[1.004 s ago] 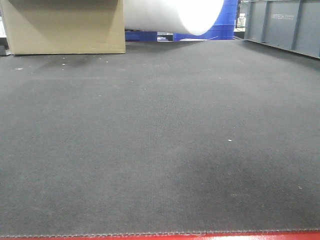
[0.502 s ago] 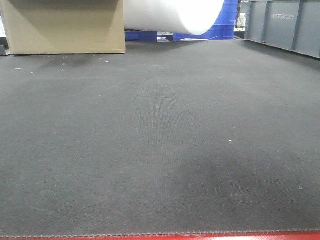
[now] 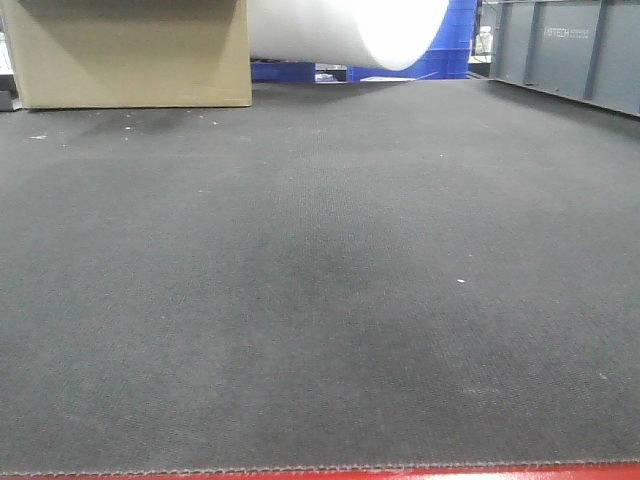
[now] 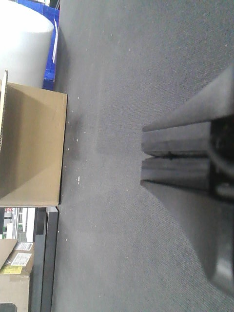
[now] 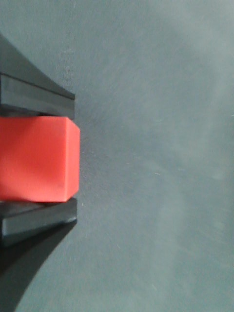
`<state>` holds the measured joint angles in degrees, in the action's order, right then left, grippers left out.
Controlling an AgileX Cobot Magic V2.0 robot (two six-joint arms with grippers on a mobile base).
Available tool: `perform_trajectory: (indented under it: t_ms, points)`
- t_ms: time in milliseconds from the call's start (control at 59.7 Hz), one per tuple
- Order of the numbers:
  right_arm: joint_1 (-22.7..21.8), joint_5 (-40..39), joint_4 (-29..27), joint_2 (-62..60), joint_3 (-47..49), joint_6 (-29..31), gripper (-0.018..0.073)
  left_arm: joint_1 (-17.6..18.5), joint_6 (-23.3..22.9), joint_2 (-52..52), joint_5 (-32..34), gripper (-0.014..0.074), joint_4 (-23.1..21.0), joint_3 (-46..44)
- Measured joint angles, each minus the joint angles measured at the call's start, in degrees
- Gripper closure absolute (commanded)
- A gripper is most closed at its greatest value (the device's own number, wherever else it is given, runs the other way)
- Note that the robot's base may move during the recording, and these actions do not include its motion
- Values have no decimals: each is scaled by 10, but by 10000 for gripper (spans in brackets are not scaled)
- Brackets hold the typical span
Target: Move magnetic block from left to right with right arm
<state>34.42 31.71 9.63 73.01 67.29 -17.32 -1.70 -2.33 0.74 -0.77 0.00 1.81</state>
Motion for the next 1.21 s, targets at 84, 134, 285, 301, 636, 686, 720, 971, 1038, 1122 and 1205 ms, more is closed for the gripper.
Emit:
perform_trajectory:
  t_ms: [84,134,285,301,636,686,720,971,1038,1122,1205]
  points:
    - [0,0,0,56,23,5,429,0,0,0,0,713,0,0]
    - [0,0,0,95,37,9,429,0,0,0,0,712,0,0]
    - [0,1,0,183,73,14,429,0,0,0,0,713,0,0]
    - [0,1,0,191,75,14,429,0,0,0,0,713,0,0]
    - [0,-1,-20,328,98,15,427,0,0,0,0,712,0,0]
    - [0,-1,-20,336,98,15,421,0,0,0,0,712,0,0]
    - [0,-1,-20,339,98,15,405,0,0,0,0,713,0,0]
    - [0,8,-21,344,104,17,-84,0,0,0,0,713,0,0]
    - [0,12,-21,344,106,16,-72,0,0,0,0,713,0,0]
    - [0,19,-21,342,106,16,-66,0,0,0,0,713,0,0]
    - [0,28,-21,336,106,16,-64,0,0,0,0,713,0,0]
